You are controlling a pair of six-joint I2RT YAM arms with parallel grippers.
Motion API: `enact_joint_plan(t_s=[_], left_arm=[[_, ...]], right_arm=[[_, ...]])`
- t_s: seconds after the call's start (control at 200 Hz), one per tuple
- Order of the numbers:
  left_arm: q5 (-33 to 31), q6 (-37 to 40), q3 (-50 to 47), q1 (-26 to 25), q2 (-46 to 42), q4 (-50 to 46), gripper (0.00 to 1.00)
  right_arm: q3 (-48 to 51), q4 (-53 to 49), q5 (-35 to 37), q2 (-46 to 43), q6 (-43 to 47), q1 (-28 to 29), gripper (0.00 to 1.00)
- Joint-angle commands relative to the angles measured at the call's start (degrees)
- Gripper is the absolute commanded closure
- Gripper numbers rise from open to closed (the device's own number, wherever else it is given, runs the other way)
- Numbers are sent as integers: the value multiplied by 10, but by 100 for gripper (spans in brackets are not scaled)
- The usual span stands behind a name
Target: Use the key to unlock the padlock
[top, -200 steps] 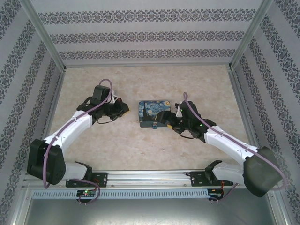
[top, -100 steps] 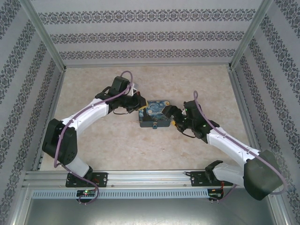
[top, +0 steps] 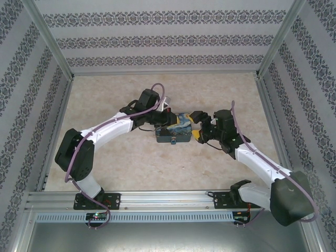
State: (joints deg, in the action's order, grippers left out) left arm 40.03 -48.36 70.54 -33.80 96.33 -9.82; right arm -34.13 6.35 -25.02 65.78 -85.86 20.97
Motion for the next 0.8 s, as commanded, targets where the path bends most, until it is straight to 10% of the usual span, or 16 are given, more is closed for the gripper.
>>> enact_joint_plan(t_s=[0.0, 0.465, 0.794], left_arm=[[-4, -8, 19, -16, 7, 48, 100], [-9, -25, 9, -46, 4, 86, 100], [-7, -27, -9, -52, -4, 100, 100]], right_arm=[[-19, 44, -20, 13, -38, 11, 17], [-40, 78, -3, 54, -63, 33, 27], [-40, 83, 6, 70, -69, 34, 60]])
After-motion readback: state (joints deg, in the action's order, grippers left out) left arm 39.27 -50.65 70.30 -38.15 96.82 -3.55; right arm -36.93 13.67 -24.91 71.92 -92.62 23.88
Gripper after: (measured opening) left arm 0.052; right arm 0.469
